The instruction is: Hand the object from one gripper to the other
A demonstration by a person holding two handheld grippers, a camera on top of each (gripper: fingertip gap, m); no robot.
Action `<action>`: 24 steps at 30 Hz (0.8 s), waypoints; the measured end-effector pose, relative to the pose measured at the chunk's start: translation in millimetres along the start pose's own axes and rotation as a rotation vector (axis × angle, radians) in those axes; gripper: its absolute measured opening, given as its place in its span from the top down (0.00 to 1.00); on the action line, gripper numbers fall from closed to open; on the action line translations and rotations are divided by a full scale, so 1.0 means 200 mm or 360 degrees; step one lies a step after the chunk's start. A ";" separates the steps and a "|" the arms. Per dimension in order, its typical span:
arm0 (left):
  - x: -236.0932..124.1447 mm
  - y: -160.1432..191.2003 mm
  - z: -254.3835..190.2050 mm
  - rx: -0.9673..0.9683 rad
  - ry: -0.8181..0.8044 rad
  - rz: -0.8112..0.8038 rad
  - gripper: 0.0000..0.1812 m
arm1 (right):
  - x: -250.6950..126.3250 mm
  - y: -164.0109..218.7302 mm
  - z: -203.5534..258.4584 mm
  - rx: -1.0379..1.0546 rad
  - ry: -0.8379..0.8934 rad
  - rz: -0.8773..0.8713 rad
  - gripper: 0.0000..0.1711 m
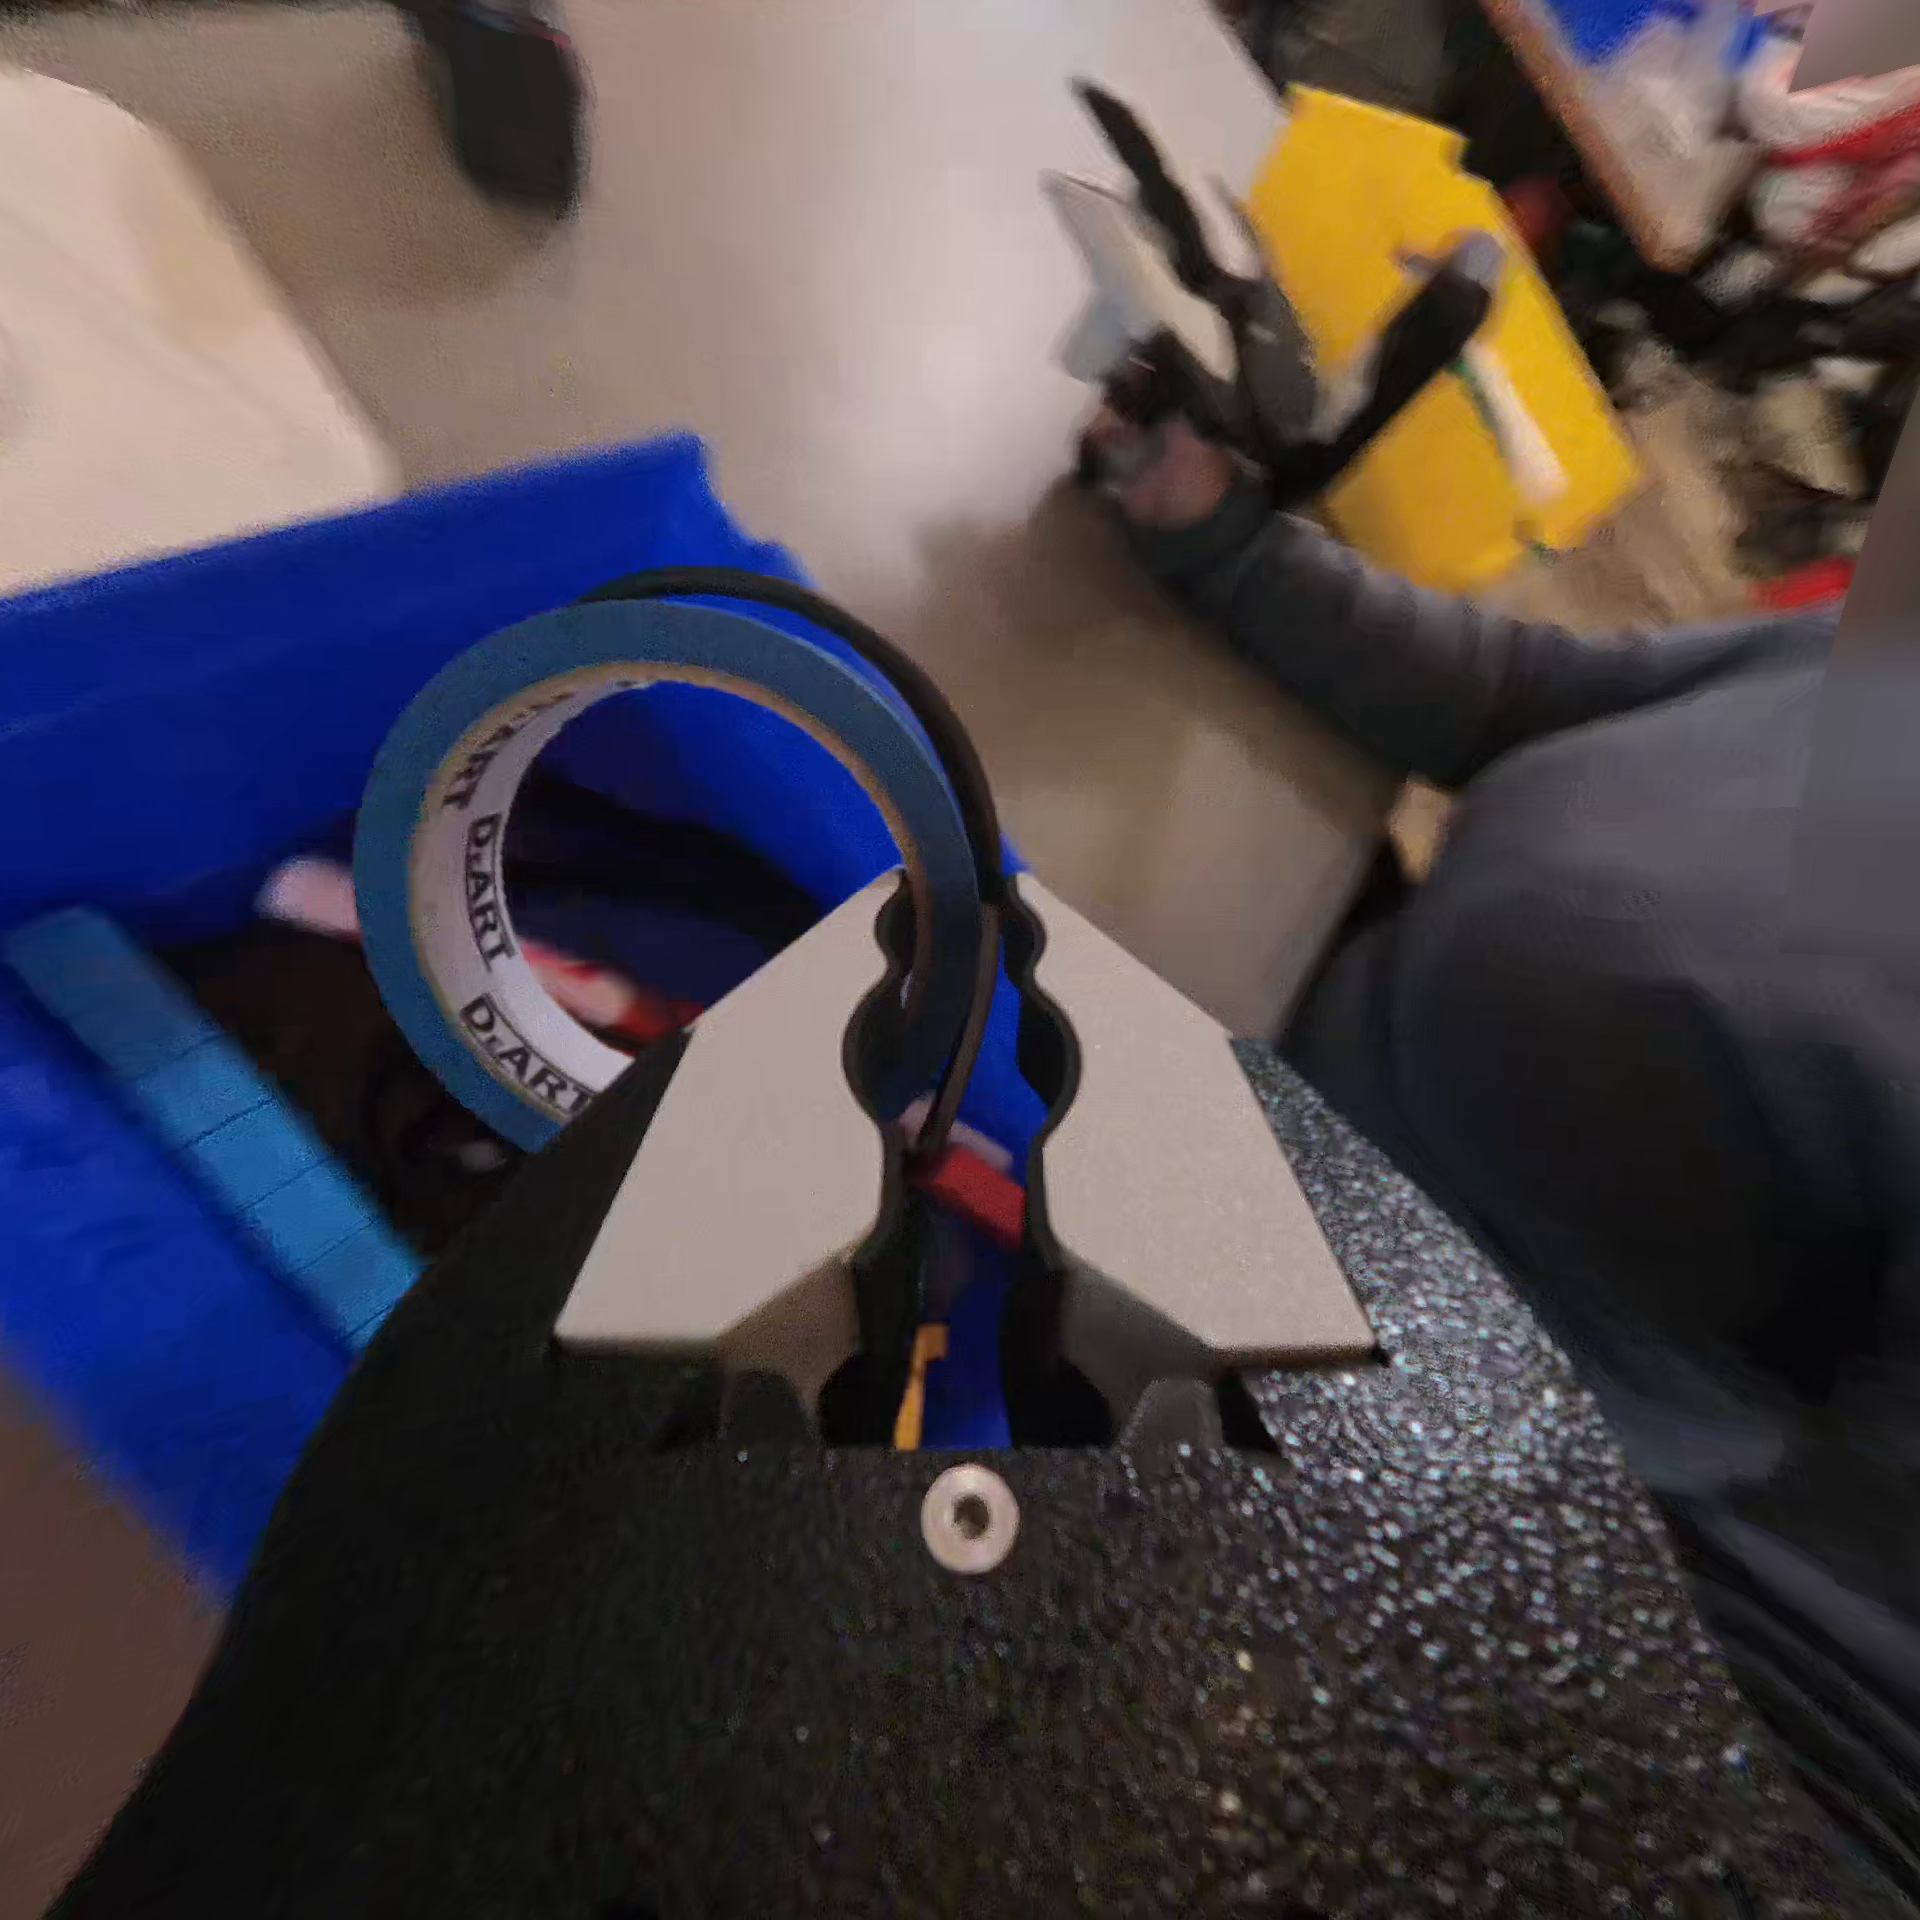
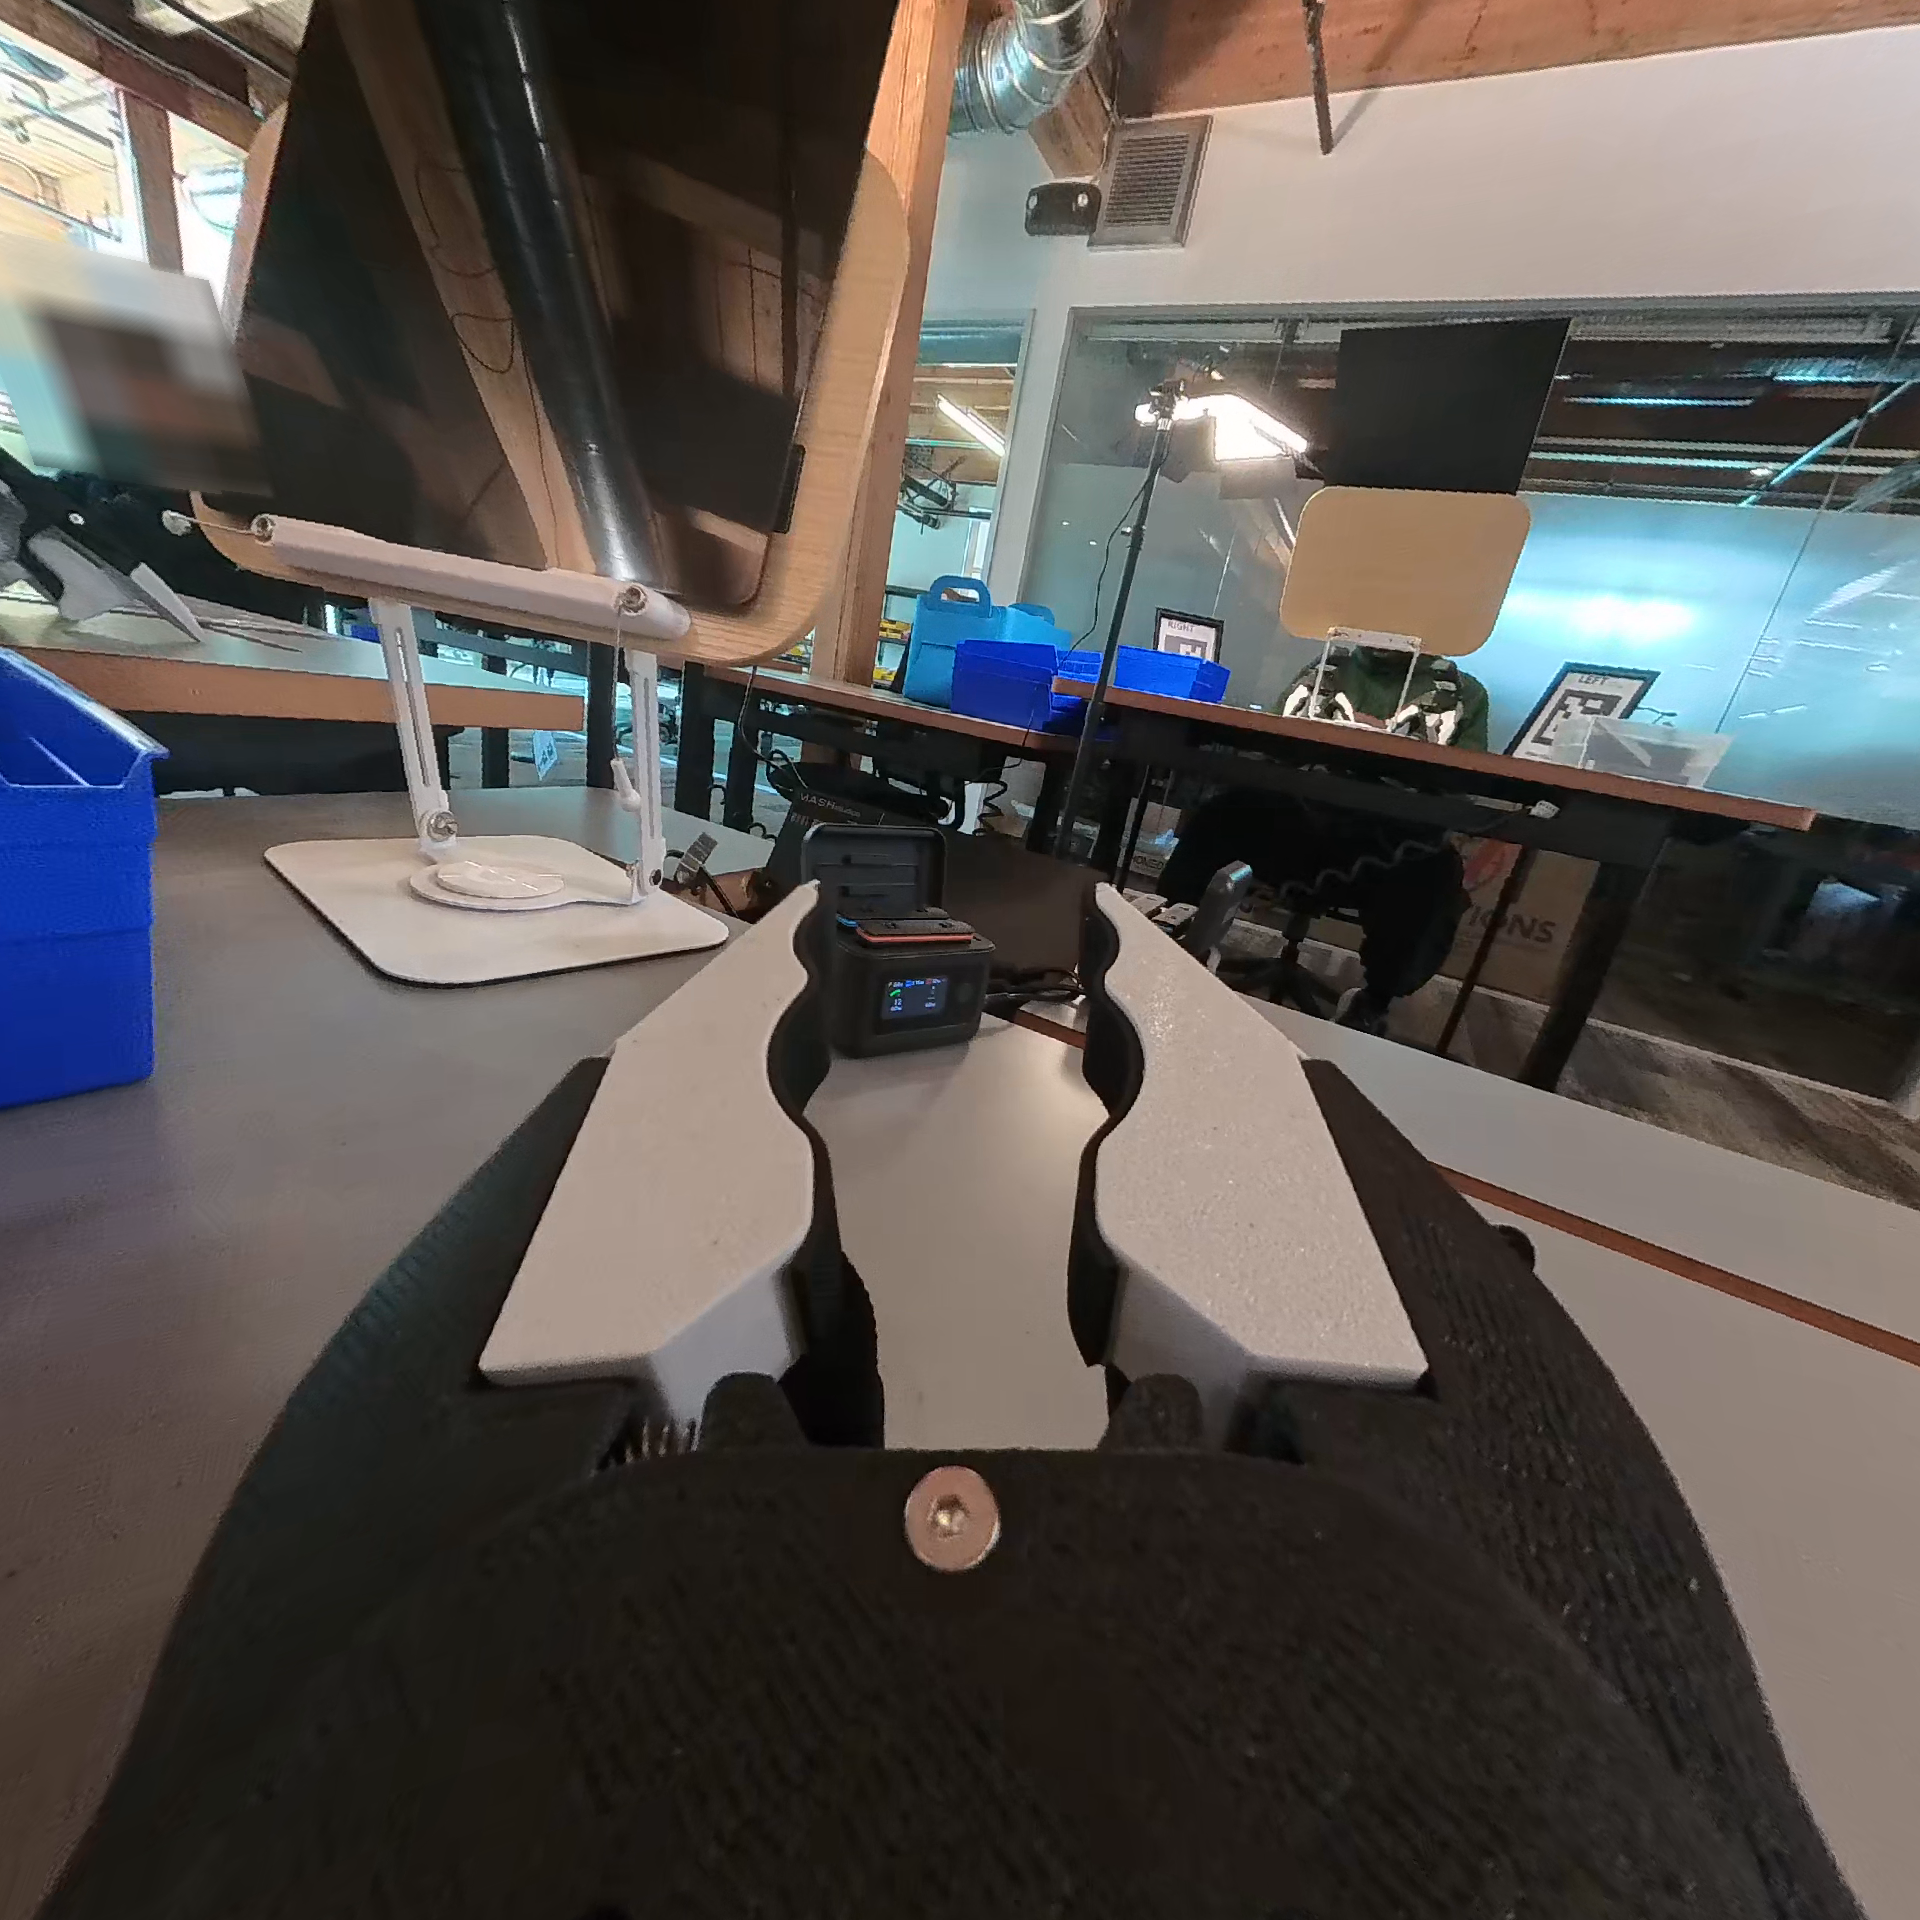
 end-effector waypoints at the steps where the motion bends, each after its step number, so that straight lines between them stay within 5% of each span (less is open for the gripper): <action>1: -0.03 0.00 0.05 -0.0011 -0.0164 -0.0004 0.92 | 0.00 0.00 0.00 -0.0004 0.0000 0.0001 0.74; 6: -0.08 0.09 0.05 -0.0016 -0.0414 0.0195 0.92 | 0.00 0.00 0.00 -0.0016 -0.0004 -0.0001 0.74; 11: -0.13 0.15 0.08 0.0242 -0.0923 0.0554 0.92 | -0.01 -0.01 0.01 -0.0016 -0.0006 -0.0003 0.74; 17: -0.17 0.05 0.05 0.0982 -0.1333 0.0506 0.92 | -0.02 -0.01 0.04 0.0004 -0.0087 0.0002 0.74; 20: -0.13 0.00 -0.05 0.1464 -0.1426 0.0325 0.92 | -0.01 -0.06 0.26 0.0558 -0.0592 0.0154 0.76; 22: -0.07 0.01 -0.13 0.1805 -0.1411 0.0266 0.92 | -0.01 -0.22 0.52 0.1177 -0.1125 0.0251 0.70; 24: -0.02 0.01 -0.18 0.1978 -0.1438 0.0270 0.92 | 0.00 -0.37 0.76 0.1415 -0.1506 0.0357 0.62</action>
Point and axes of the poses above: each gripper's, where its closed fingertips meet, x out along the fingers, y out of its underside, z = x × y across the jaws, the point moved 3 cm from there along -x, back along the fingers, and after that the axes turned 5 degrees about x, right-handed, at the moved point
